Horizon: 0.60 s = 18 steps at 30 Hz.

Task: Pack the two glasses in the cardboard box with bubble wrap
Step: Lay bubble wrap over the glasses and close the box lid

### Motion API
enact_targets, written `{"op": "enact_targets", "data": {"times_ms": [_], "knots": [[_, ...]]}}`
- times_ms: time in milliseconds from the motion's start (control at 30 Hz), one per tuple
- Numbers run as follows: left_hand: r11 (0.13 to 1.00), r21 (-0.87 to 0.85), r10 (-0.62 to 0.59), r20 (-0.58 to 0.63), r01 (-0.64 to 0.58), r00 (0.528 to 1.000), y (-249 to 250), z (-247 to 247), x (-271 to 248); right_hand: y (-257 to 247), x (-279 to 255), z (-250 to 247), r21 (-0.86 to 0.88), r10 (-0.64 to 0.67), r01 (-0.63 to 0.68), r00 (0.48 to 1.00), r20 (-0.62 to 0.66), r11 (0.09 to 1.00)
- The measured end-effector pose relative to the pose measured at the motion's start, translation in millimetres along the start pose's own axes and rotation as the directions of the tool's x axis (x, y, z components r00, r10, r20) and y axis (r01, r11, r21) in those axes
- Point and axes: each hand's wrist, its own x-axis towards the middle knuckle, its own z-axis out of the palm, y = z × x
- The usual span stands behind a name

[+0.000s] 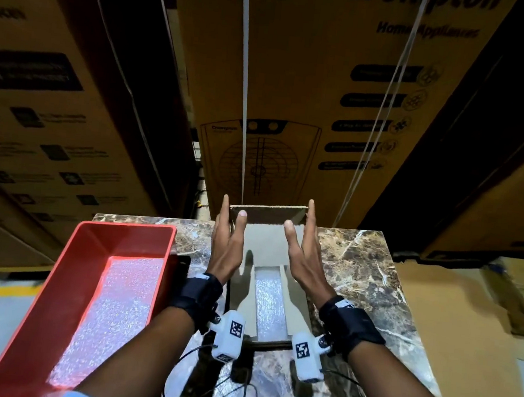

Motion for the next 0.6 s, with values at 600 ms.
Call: {"op": "enact_targets", "data": {"times_ms": [600], "knots": [[0.918,0.207,0.322,0.105,-0.337,0.941,-13,-36,-75,13,-62,-45,-0.26,-0.3,0.285,0.954,-0.021,0.923]]}}
